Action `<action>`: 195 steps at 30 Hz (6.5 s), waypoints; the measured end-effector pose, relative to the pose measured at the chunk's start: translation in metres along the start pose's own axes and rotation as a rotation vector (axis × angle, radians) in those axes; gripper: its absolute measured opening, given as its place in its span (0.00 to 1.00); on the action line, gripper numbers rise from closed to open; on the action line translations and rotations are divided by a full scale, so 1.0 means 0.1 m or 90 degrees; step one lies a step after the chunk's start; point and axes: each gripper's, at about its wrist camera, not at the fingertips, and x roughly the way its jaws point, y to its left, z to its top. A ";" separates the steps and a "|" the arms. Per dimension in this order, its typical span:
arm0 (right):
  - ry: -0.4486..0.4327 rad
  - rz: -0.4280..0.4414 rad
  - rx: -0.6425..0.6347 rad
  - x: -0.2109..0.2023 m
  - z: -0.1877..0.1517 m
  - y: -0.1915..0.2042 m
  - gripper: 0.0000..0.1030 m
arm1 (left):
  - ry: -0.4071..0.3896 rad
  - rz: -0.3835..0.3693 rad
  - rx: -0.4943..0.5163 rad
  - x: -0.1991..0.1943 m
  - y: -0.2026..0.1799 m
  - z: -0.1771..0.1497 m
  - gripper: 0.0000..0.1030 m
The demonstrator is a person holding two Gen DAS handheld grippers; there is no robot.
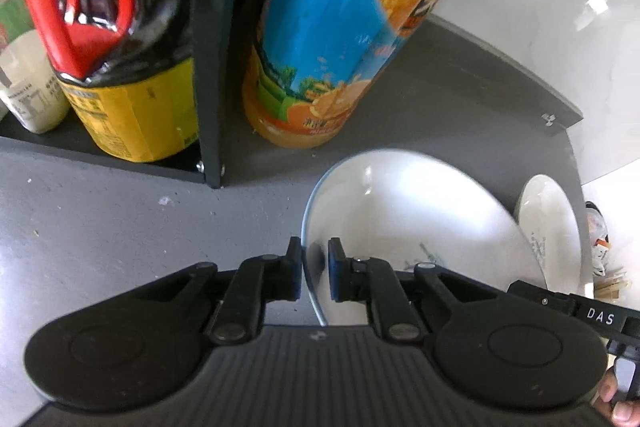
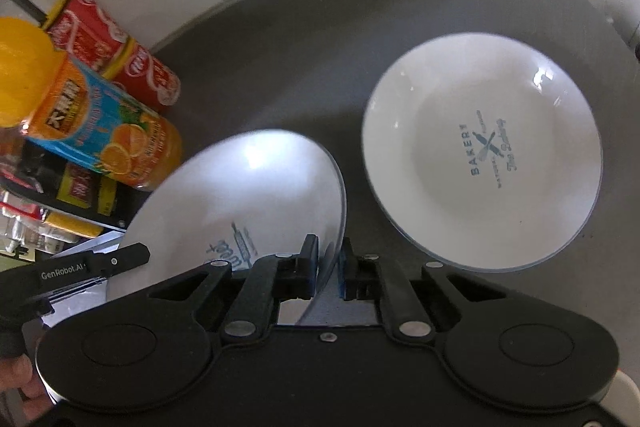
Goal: Organize plates and bowls
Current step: 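Close both grippers on the rim of the white 'Sweet' plate, then lift the 'Sweet' plate with both grippers over the orange-rimmed plate, then lower the 'Sweet' plate onto the orange-rimmed plate with both grippers, then open the left gripper while the right gripper releases the plate and withdraws, then move both grippers to the rim of the white 'Bakery' plate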
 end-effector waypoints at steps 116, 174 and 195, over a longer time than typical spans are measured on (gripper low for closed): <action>-0.033 -0.007 -0.101 -0.46 -2.04 1.00 0.13 | 0.032 -0.005 0.084 -0.82 1.37 -1.07 0.14; -0.113 0.001 -0.056 -0.69 -1.84 0.90 0.23 | -0.019 0.055 0.189 -0.96 0.88 -0.52 0.60; -0.273 -0.066 0.112 -1.67 -1.58 0.22 0.63 | -0.040 -0.045 0.269 -1.00 -0.17 -0.23 0.72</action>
